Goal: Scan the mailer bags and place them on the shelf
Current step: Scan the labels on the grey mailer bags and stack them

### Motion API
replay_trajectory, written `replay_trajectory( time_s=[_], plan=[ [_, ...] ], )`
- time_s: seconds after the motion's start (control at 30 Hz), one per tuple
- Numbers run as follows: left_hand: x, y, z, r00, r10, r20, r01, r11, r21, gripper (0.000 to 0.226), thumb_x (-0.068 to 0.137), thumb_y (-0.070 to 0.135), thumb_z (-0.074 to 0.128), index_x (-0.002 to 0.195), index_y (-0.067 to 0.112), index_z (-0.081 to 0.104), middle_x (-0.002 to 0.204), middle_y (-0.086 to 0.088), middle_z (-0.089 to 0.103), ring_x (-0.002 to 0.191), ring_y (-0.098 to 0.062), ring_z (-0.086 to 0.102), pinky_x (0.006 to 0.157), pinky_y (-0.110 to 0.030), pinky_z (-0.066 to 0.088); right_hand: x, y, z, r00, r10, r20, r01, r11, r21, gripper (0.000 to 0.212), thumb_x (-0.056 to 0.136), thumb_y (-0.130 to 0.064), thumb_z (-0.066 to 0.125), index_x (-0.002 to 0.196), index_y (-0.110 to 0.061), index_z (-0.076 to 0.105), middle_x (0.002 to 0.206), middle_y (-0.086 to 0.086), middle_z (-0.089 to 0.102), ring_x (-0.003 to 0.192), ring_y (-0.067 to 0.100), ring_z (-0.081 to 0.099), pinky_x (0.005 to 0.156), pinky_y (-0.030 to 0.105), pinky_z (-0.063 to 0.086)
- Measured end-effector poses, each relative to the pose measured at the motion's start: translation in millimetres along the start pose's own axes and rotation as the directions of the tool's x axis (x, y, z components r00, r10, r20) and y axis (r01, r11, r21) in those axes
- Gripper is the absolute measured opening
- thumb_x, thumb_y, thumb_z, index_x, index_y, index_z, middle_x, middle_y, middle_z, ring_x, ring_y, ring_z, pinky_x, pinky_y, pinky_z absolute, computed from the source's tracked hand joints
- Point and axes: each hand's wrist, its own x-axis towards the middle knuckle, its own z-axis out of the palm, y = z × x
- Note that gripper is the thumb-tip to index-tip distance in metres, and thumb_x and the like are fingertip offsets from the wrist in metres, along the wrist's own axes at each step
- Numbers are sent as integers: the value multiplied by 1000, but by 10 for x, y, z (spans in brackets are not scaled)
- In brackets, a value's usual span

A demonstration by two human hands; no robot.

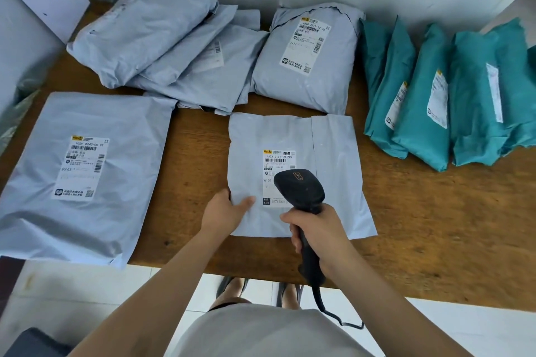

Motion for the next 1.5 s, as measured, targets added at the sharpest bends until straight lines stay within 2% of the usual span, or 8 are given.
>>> replay_trajectory(
  time_s=[0.47,0.57,0.7,0.8,0.9,1.2,1.27,1.5],
  plan=[
    [11,-15,24,1000,8,-13,-7,1000,17,39,85,40,65,110,13,55,116,-5,64,102,-26,62,84,-35,53,-59,-32,24,1000,11,3,-12,999,47,21,80,-11,66,63,-4,55,50,11,50,40,17,43,51,25,40],
    [-43,45,-17,989,131,-63,-128,990,51,33,90,31,61,117,13,54,116,-1,64,96,-20,62,79,-30,53,-75,-24,27,1000,-14,-10,15,999,42,25,80,-11,65,59,-4,54,47,10,48,39,18,42,49,23,40],
    [-219,189,-217,904,403,-143,-381,911,157,16,95,19,52,106,10,58,98,-4,68,81,-20,65,73,-36,58,-67,-17,9,994,-38,-99,50,992,117,23,81,-8,66,61,-5,55,49,9,49,39,18,42,51,27,40],
    [-312,209,-659,904,398,-156,-398,917,29,9,94,18,56,98,16,63,79,10,64,70,-1,60,61,-11,46,-47,-39,14,994,-7,-113,28,982,185,16,81,-3,65,68,-4,57,51,10,49,39,18,42,46,26,40],
    [-421,53,-1308,894,369,-255,-400,913,-83,20,87,11,63,75,27,61,62,16,64,58,3,56,52,-9,39,-7,-43,89,995,-20,-94,33,990,135,22,81,-2,66,63,-3,54,49,11,47,38,19,40,44,25,38],
    [-447,-793,-2788,826,84,-558,-269,928,-259,18,85,5,64,80,22,65,55,21,64,51,8,55,55,-13,46,42,-200,634,986,-108,124,115,992,-52,40,81,-8,70,46,-6,50,46,15,46,38,24,39,51,31,38],
    [-351,-1002,-3009,813,25,-582,-199,951,-237,4,85,10,65,88,9,68,70,4,64,67,-9,56,59,-22,44,42,-277,790,961,-172,216,201,972,-118,42,81,-9,70,45,-3,48,45,16,44,40,25,38,53,32,38],
    [64,-1292,-3227,756,-88,-648,174,982,69,55,84,25,69,130,4,49,128,-25,56,119,-39,53,101,-43,42,70,-434,1102,913,-188,361,263,950,-170,32,82,-9,69,56,2,53,43,14,45,39,24,38,47,23,40]
  ],
)
